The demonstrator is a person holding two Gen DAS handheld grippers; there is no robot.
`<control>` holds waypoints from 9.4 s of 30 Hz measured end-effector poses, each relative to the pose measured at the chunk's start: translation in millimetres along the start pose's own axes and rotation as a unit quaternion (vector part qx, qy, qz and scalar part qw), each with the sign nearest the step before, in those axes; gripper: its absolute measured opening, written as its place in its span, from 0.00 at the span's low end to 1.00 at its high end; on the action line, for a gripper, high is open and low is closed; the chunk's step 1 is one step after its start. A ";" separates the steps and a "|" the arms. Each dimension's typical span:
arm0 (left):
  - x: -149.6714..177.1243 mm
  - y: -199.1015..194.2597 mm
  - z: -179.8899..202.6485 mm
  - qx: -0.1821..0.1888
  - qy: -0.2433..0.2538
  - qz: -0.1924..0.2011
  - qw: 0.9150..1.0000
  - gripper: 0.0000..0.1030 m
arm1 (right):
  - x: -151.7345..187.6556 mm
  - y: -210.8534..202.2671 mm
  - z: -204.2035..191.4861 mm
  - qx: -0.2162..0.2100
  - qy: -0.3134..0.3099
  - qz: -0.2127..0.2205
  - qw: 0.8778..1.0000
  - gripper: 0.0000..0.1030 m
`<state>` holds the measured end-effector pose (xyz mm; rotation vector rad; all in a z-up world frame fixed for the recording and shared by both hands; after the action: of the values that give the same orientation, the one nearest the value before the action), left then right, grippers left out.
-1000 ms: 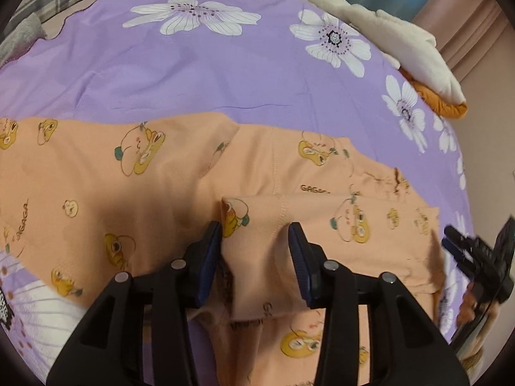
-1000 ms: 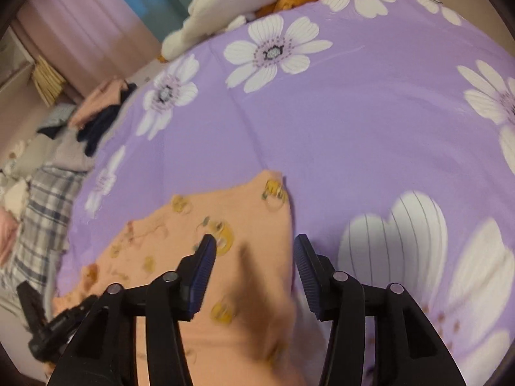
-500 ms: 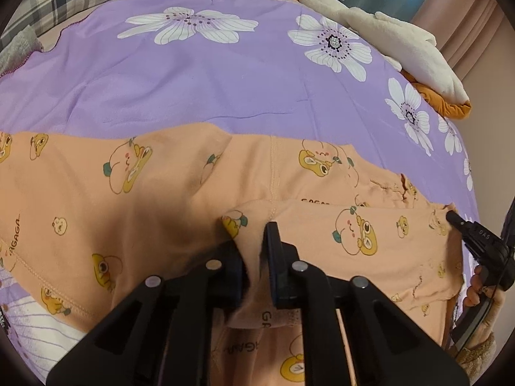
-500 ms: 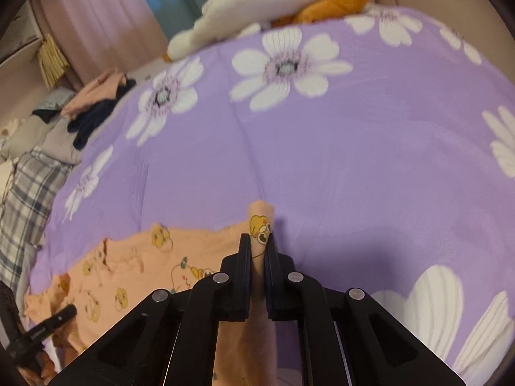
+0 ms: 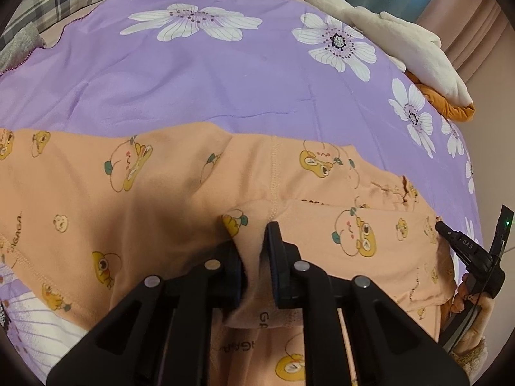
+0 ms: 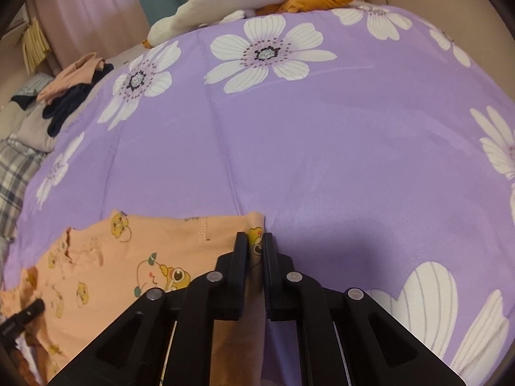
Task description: Fold small clothes
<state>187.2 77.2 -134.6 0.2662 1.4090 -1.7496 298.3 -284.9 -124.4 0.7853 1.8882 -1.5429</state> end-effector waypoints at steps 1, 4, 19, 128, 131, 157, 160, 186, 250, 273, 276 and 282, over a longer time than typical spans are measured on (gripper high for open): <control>-0.8 -4.5 1.1 0.002 0.001 0.003 1.000 0.14 | -0.7 -1.3 -1.2 0.004 -0.002 0.002 1.000 0.06; -3.6 -19.6 4.5 0.009 0.002 0.015 1.000 0.15 | -2.3 -14.6 -4.3 0.015 -0.015 0.014 1.000 0.06; -12.7 -137.9 32.1 0.041 0.046 0.123 0.990 0.83 | -7.1 -136.1 -57.6 -0.044 -0.053 0.107 0.992 0.82; -53.3 -160.1 -217.3 -0.055 -0.272 0.209 0.938 0.06 | 67.2 -140.8 -107.2 -0.061 -0.067 0.042 0.995 0.93; -61.8 -167.2 -190.9 -0.062 -0.242 0.222 0.942 0.06 | 65.8 -141.0 -107.3 -0.063 -0.063 0.044 0.995 0.93; -11.6 -72.6 36.3 0.125 -0.061 0.052 0.989 0.07 | 60.9 -151.0 -66.3 -0.054 -0.013 0.057 0.997 0.93; 4.4 -52.2 48.3 0.129 -0.051 0.019 0.990 0.07 | 60.1 -150.2 -62.2 -0.055 -0.008 0.055 0.997 0.93; 3.6 -102.0 -60.5 0.028 -0.080 0.067 0.994 0.67 | 69.5 -132.2 -73.8 -0.071 -0.006 0.015 0.997 0.93; 1.2 -99.2 -142.3 0.029 -0.168 0.095 0.981 0.67 | 68.3 -37.4 -193.5 -0.105 -0.032 -0.088 0.990 0.45; 5.6 -102.2 -142.1 0.035 -0.168 0.093 0.981 0.67 | -10.2 -130.5 -216.8 -0.168 -0.090 0.083 0.978 0.13; 6.0 -101.6 -140.1 0.037 -0.166 0.091 0.981 0.67 | -25.2 -141.9 -209.4 -0.164 -0.088 0.110 0.976 0.13; 6.9 -96.0 -132.2 0.039 -0.153 0.080 0.984 0.67 | -36.0 -144.6 -181.2 -0.142 -0.077 0.127 0.979 0.13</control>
<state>70.5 190.4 -117.1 0.1418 1.0710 -1.6351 202.7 -133.1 26.8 0.7224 1.7651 -1.1161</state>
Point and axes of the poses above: each gripper's, at about its wrist camera, not at the fingertips, and y roughly the way its jaws point, z to its right, x to its underside, the point moved 3 cm from there along y, roughly the way its jaws point, and after that the axes turned 11 degrees about z, right-handed, at the moved point
